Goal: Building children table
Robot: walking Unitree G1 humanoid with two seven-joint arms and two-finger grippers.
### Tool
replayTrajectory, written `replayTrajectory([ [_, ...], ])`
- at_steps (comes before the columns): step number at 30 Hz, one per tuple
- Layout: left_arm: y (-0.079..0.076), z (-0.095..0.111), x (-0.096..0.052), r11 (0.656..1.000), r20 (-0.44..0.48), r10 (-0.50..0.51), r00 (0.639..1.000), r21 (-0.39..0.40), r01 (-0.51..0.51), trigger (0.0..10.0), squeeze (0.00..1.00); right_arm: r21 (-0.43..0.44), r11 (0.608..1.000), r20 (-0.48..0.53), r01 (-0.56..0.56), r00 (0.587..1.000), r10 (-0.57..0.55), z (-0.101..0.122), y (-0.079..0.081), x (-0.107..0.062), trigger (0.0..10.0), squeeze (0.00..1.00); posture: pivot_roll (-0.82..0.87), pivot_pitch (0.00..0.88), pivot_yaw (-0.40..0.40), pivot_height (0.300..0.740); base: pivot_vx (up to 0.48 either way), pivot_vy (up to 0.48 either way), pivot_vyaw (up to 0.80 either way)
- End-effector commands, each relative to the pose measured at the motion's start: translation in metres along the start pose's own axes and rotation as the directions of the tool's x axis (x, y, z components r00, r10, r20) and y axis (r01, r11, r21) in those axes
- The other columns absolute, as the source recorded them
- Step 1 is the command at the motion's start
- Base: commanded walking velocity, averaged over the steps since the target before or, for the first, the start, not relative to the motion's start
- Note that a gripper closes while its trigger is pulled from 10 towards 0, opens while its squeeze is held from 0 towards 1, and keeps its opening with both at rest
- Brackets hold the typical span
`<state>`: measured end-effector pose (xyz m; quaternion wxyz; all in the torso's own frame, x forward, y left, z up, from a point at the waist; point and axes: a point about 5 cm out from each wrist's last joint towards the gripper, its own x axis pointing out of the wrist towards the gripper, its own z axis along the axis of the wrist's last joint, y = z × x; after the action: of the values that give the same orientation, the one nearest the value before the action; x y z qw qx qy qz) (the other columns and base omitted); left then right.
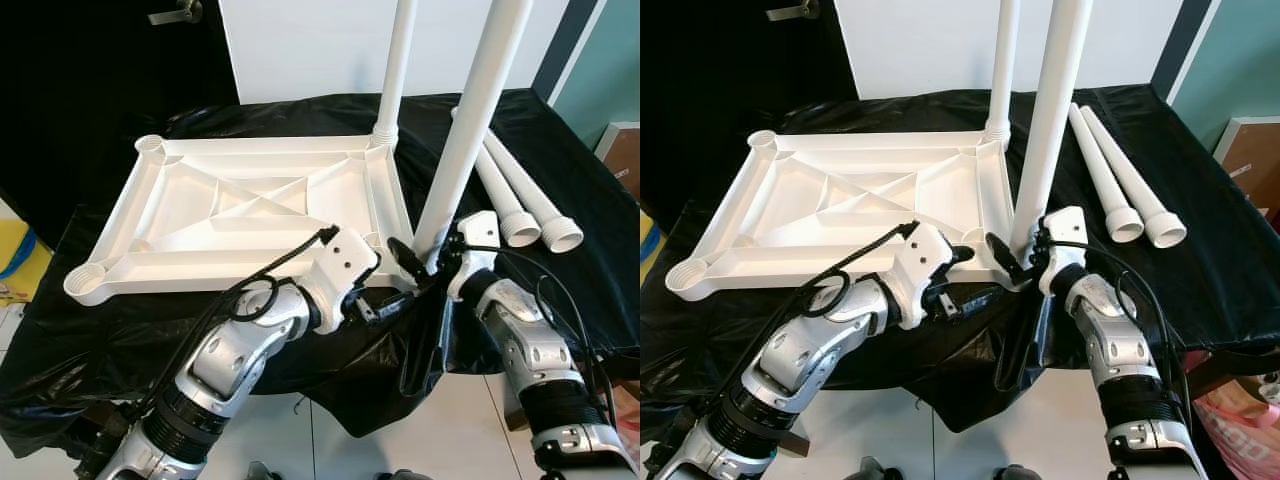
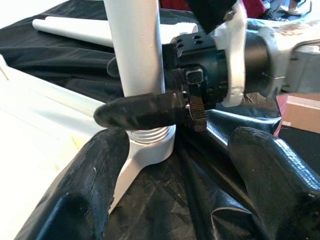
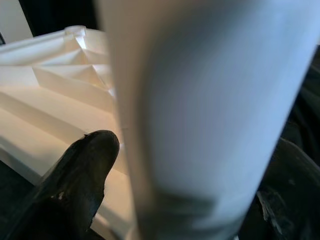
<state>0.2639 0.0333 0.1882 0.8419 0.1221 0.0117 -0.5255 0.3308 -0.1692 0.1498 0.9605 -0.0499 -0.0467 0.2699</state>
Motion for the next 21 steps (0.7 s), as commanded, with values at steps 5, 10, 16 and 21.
replayTrajectory([
  [5, 0.0, 0.001, -0.003, 1.0, -0.002, -0.016, 1.0, 0.016, 0.017, 10.0, 0.0, -0.02, 0.999, -0.04, -0.034, 0.999, 0.033, -0.008, 0.001, 0.004, 0.0, 0.0, -0.08, 0.091, 0.021, 0.74, 0.0, 0.0, 0.0],
  [10, 0.001, 0.001, -0.004, 1.0, -0.004, -0.007, 1.0, 0.016, 0.007, 10.0, 0.0, -0.013, 0.999, -0.079, -0.033, 0.996, 0.032, -0.017, -0.001, 0.003, 0.0, 0.0, -0.07, 0.093, 0.02, 0.74, 0.0, 0.0, 0.0],
  [16, 0.001, 0.001, -0.005, 1.0, -0.006, -0.005, 1.0, 0.015, 0.005, 10.0, 0.0, 0.016, 1.0, -0.105, -0.008, 0.994, 0.01, -0.027, -0.002, 0.0, 6.4, 0.0, -0.08, 0.095, 0.023, 0.74, 0.0, 0.0, 0.0],
  [21, 0.001, 0.001, -0.005, 1.0, -0.006, -0.009, 1.0, 0.015, 0.009, 10.0, 0.0, 0.04, 0.999, -0.102, 0.025, 0.995, -0.021, -0.029, -0.002, 0.001, 10.0, 0.0, -0.08, 0.097, 0.027, 0.74, 0.0, 0.0, 0.0],
])
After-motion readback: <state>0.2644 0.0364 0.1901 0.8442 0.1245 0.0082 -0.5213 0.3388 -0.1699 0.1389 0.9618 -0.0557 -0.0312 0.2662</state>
